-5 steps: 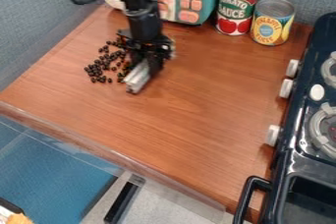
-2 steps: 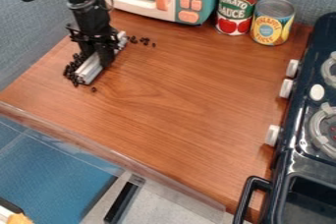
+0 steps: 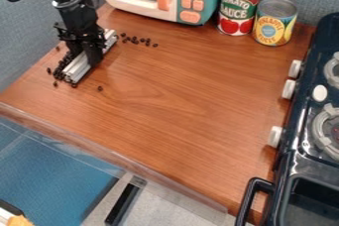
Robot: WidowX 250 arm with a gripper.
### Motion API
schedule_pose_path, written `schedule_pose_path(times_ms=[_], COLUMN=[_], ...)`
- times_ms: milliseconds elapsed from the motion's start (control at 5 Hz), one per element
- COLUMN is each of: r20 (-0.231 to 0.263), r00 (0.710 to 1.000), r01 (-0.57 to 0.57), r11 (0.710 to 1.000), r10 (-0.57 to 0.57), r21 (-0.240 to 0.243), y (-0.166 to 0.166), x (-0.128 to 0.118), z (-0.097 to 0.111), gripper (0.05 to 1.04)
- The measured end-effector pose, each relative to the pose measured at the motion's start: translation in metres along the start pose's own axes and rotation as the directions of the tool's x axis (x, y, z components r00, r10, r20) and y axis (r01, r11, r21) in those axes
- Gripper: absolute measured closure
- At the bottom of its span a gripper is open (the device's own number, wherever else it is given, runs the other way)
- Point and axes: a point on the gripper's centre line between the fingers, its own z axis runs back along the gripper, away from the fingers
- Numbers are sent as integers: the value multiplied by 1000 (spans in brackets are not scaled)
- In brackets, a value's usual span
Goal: Sweep into pile
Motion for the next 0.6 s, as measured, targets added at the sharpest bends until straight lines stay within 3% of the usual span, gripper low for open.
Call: schedule_pose_path(times_ms=[200, 600], r20=[4, 126], r00=[1000, 992], r01=[6, 18], r11=[999, 992], r10=[-6, -2], r21=[-48, -126], y=[-7, -35], x=[-3, 6], z=[4, 58], gripper=[677, 677])
